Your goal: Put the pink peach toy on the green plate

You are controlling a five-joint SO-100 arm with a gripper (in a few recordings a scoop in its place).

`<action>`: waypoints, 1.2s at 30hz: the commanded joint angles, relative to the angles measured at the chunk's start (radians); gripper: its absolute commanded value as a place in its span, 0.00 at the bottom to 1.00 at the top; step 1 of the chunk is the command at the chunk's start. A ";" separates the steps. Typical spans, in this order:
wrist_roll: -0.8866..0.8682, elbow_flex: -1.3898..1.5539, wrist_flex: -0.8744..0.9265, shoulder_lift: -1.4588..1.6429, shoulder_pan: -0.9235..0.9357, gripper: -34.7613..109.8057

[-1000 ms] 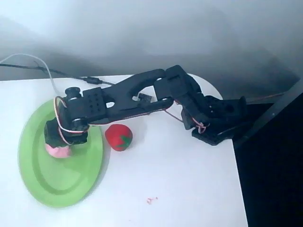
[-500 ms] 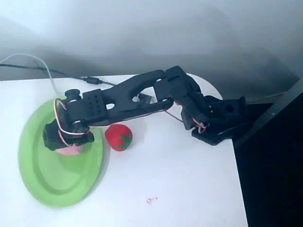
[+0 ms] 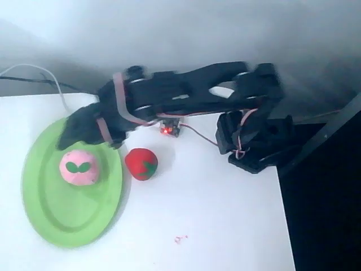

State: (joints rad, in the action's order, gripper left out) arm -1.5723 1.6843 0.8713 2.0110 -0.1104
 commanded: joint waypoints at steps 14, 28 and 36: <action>-0.028 0.980 0.172 1.045 0.143 0.24; -0.167 1.416 0.264 1.397 0.121 0.24; -0.152 1.548 0.265 1.397 0.064 0.24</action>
State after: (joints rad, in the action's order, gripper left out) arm -1.7181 3.1876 1.1275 3.3993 -0.0184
